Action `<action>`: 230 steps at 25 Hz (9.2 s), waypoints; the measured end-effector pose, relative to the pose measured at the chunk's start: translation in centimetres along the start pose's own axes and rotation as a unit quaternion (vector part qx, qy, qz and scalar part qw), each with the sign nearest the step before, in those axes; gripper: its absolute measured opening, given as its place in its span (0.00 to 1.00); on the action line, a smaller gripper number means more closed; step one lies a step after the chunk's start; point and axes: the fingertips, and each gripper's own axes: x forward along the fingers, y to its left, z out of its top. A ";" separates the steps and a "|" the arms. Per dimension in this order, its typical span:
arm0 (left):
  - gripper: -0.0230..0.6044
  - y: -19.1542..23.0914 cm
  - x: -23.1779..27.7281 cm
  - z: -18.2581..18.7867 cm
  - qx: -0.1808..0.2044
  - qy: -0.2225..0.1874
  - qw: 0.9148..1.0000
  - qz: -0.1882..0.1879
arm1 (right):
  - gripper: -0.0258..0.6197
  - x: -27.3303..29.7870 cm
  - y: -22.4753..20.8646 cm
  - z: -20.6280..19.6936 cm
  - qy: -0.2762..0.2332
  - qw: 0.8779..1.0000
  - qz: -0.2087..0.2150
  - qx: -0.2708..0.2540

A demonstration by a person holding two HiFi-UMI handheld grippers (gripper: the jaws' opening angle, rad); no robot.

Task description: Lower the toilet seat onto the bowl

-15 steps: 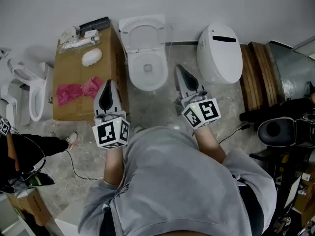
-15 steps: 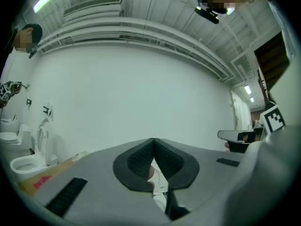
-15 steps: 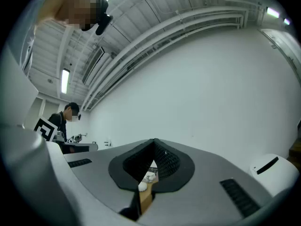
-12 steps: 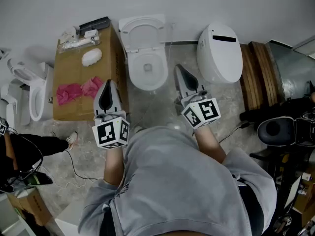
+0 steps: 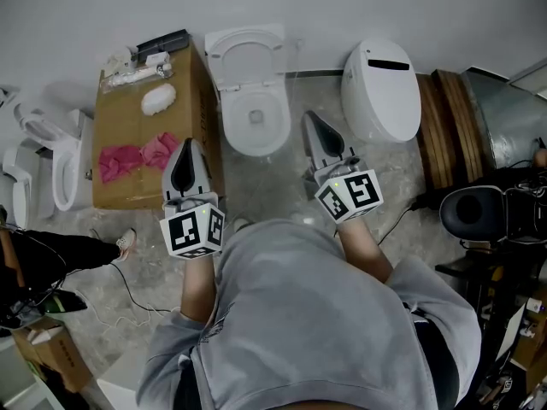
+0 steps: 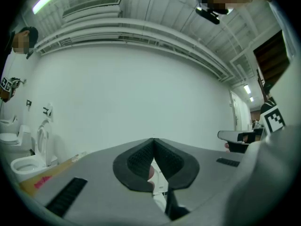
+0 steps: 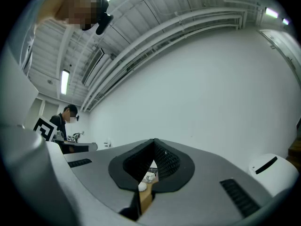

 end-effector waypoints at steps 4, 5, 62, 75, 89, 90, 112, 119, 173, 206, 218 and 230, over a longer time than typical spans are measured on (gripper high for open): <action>0.04 -0.6 -0.2 -0.1 0.002 0.002 1.000 0.001 | 0.04 -0.5 -0.3 0.1 0.001 1.000 0.000 0.002; 0.04 -0.7 -0.3 -0.1 0.002 0.003 1.000 0.002 | 0.04 -0.7 -0.4 0.2 0.000 1.000 0.002 0.002; 0.04 7.9 14.5 -2.0 0.000 0.034 0.997 -0.063 | 0.04 12.6 -4.7 -3.3 0.040 0.995 -0.089 -0.026; 0.04 10.0 16.5 -3.3 -0.013 0.038 0.998 -0.038 | 0.04 16.6 -6.0 -4.9 0.063 0.995 -0.074 -0.037; 0.04 6.1 26.8 -2.5 -0.003 0.025 1.000 0.016 | 0.04 23.7 -16.7 -4.1 0.063 0.997 -0.026 -0.035; 0.04 5.6 27.4 -2.4 -0.002 0.025 0.999 0.020 | 0.04 24.1 -17.5 -4.3 0.065 0.997 -0.023 -0.035; 0.04 7.1 34.8 -2.2 0.009 0.027 0.999 0.029 | 0.08 31.5 -23.7 -8.9 0.107 0.991 -0.031 -0.071; 0.04 8.9 36.9 -3.0 0.004 0.035 0.999 0.020 | 0.12 35.8 -23.4 -11.4 0.138 0.984 0.002 -0.115; 0.04 12.0 40.6 -11.4 -0.007 0.103 0.994 0.022 | 0.22 44.3 -25.3 -34.1 0.333 0.898 0.152 -0.245; 0.04 11.9 39.3 -12.5 -0.010 0.115 0.993 0.025 | 0.18 41.0 -24.7 -38.2 0.378 0.865 0.177 -0.279; 0.04 10.3 37.2 -12.2 -0.004 0.112 0.993 0.022 | 0.15 36.7 -23.0 -38.0 0.379 0.860 0.193 -0.284; 0.04 9.1 36.6 -12.5 -0.003 0.115 0.993 0.017 | 0.13 32.2 -20.8 -38.6 0.390 0.833 0.252 -0.302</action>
